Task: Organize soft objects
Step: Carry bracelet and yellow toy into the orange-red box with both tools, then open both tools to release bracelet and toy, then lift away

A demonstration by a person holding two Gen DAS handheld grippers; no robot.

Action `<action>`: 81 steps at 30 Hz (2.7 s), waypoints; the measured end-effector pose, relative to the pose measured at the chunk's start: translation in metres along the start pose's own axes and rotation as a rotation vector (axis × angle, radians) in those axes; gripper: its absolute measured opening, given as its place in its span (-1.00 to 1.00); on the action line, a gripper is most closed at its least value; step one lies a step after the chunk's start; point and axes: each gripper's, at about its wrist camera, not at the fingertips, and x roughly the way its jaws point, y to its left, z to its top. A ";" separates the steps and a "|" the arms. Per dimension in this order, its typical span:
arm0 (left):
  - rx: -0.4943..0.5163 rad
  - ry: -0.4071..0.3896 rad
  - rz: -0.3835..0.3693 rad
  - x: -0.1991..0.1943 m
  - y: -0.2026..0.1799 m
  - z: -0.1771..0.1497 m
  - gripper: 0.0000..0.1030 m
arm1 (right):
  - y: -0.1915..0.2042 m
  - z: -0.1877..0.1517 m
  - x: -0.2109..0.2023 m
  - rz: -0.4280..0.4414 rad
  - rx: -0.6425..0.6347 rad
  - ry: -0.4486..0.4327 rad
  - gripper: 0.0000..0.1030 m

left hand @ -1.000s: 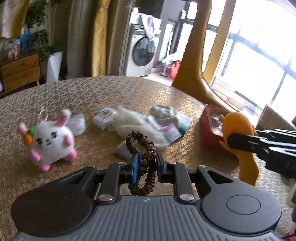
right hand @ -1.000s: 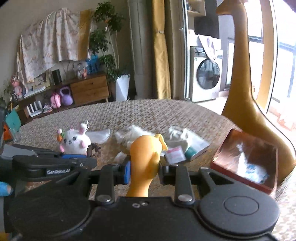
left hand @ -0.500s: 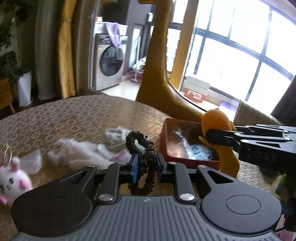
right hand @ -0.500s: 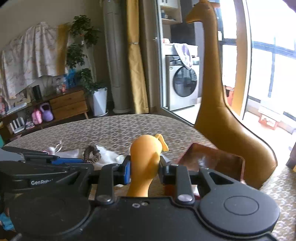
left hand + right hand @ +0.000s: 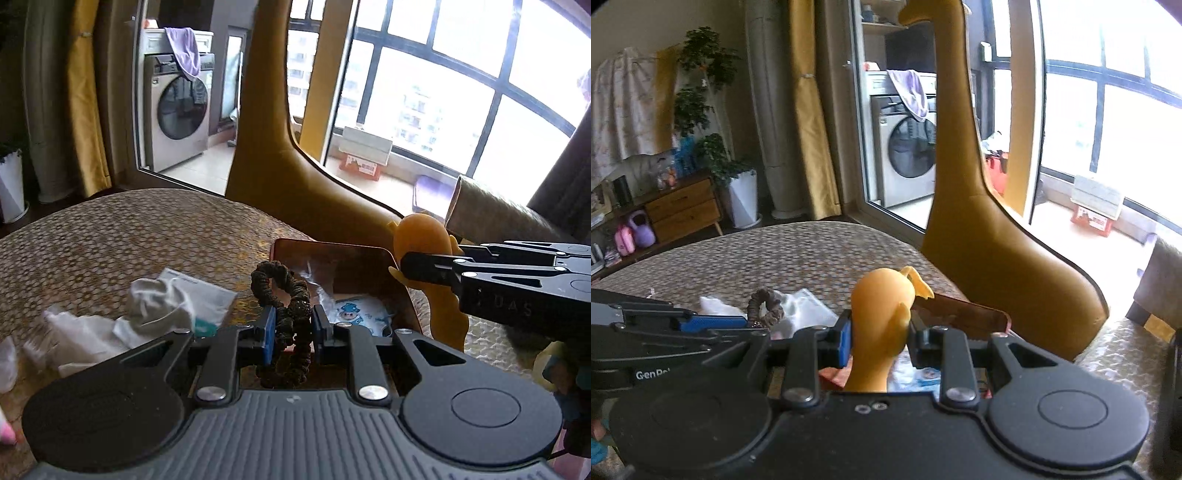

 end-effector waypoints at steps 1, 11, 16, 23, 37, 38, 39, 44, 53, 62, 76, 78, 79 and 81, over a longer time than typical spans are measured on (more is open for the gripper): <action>0.005 0.007 -0.005 0.006 -0.002 0.002 -0.61 | -0.004 0.000 0.004 -0.005 0.006 0.005 -0.46; 0.043 0.094 -0.017 0.076 -0.025 0.009 -0.61 | -0.042 -0.001 0.046 -0.035 0.064 0.057 -0.46; 0.058 0.134 -0.019 0.106 -0.031 0.009 -0.61 | -0.056 -0.004 0.073 -0.053 0.074 0.100 -0.46; 0.043 0.205 -0.004 0.141 -0.032 0.003 -0.61 | -0.070 -0.013 0.111 -0.034 0.086 0.167 -0.46; 0.010 0.284 0.030 0.167 -0.034 -0.007 -0.61 | -0.076 -0.028 0.145 -0.017 0.063 0.272 -0.44; 0.005 0.288 0.036 0.167 -0.033 -0.007 -0.61 | -0.077 -0.028 0.146 -0.017 0.060 0.275 -0.44; 0.001 0.290 0.041 0.168 -0.033 -0.008 -0.61 | -0.077 -0.029 0.147 -0.016 0.060 0.279 -0.43; -0.006 0.288 0.051 0.167 -0.032 -0.010 -0.60 | -0.080 -0.031 0.152 -0.012 0.064 0.299 -0.38; -0.019 0.262 -0.004 0.164 -0.034 -0.009 -0.23 | -0.081 -0.030 0.153 -0.021 0.090 0.312 -0.23; 0.013 0.182 -0.057 0.139 -0.040 -0.009 0.27 | -0.067 -0.018 0.140 -0.016 0.094 0.286 -0.02; -0.011 0.086 -0.081 0.057 -0.010 -0.014 0.28 | -0.013 0.000 0.088 -0.005 0.051 0.207 0.22; -0.014 0.079 -0.078 0.043 -0.004 -0.018 0.28 | -0.004 0.001 0.079 0.006 0.051 0.198 0.23; -0.014 0.073 -0.077 0.037 -0.001 -0.020 0.28 | 0.001 0.001 0.075 0.010 0.051 0.195 0.23; -0.014 0.062 -0.068 0.022 0.005 -0.024 0.28 | 0.010 0.002 0.067 0.019 0.050 0.187 0.28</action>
